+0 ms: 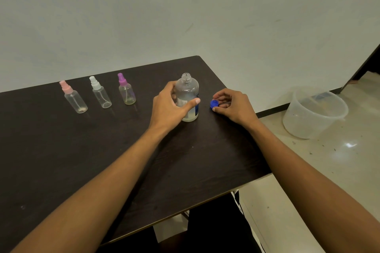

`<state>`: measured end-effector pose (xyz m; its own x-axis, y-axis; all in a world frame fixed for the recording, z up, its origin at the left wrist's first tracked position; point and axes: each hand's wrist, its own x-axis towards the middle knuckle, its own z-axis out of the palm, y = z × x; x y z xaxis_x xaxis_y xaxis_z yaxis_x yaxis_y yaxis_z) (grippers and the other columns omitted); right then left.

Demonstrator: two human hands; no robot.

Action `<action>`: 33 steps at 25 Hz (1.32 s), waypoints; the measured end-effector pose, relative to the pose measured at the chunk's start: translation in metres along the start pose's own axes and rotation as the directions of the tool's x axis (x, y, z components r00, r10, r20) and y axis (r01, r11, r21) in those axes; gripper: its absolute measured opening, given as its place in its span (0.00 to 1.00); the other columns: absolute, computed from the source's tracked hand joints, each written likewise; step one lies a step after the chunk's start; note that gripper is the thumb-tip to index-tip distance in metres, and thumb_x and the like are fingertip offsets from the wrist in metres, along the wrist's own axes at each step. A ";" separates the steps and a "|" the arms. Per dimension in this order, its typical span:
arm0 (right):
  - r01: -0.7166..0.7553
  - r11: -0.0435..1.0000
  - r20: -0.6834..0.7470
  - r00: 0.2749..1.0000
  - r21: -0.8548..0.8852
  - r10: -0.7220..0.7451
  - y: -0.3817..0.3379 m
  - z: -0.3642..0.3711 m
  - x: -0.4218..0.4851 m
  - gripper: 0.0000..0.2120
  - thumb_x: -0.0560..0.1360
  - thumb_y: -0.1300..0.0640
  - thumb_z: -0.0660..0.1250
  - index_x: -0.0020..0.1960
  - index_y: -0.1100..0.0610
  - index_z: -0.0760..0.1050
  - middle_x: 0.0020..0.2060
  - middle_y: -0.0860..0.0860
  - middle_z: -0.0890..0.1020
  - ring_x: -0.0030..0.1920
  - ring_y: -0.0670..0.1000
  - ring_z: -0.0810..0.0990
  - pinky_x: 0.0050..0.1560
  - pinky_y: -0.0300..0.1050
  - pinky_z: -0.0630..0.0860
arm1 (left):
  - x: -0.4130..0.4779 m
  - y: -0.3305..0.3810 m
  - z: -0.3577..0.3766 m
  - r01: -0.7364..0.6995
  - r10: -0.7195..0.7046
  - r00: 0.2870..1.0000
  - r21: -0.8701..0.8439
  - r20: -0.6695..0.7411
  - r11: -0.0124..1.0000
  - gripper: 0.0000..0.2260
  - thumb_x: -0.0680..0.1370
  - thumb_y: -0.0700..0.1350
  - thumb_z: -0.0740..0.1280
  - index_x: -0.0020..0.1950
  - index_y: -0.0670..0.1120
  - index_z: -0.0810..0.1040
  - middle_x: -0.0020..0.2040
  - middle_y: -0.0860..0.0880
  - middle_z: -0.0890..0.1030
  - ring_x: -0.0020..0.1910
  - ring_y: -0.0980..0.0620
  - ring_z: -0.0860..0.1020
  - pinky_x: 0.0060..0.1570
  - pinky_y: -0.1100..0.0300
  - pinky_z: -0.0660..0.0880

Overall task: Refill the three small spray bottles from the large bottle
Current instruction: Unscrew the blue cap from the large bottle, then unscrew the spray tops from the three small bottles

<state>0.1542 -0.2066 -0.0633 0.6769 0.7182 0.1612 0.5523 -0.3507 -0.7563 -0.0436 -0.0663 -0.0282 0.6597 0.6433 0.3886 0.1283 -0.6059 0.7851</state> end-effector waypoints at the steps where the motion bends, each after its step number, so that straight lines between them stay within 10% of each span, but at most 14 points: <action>1: -0.004 1.000 0.001 1.000 0.000 0.004 0.000 0.000 0.000 0.17 0.72 0.59 0.81 0.55 0.45 0.80 0.45 0.39 0.82 0.45 0.40 0.84 0.39 0.21 0.75 | 0.002 0.000 0.002 0.002 -0.002 1.000 0.006 0.004 1.000 0.30 0.71 0.59 0.81 0.68 0.50 0.77 0.63 0.55 0.82 0.59 0.57 0.80 0.55 0.69 0.75; 17: -0.008 0.998 -0.036 0.999 -0.065 0.006 -0.012 -0.010 -0.009 0.21 0.72 0.54 0.82 0.62 0.51 0.80 0.53 0.45 0.83 0.49 0.43 0.83 0.53 0.34 0.80 | -0.001 0.002 -0.014 0.072 -0.072 0.996 -0.002 0.045 0.997 0.42 0.69 0.63 0.81 0.78 0.52 0.70 0.73 0.53 0.79 0.69 0.54 0.79 0.68 0.49 0.78; 33: 0.412 0.876 -0.128 0.911 0.250 -0.392 -0.150 -0.003 -0.084 0.18 0.76 0.48 0.78 0.64 0.48 0.80 0.57 0.41 0.85 0.60 0.44 0.84 0.57 0.35 0.81 | -0.092 -0.005 -0.154 0.071 -0.076 0.973 -0.031 -0.218 0.997 0.37 0.71 0.63 0.78 0.77 0.54 0.73 0.71 0.59 0.79 0.67 0.64 0.78 0.69 0.53 0.78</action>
<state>0.0159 -0.2158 0.0383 0.4629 0.7146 0.5244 0.6412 0.1385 -0.7547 -0.2189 -0.0508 0.0061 0.4704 0.7742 0.4235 0.1515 -0.5437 0.8255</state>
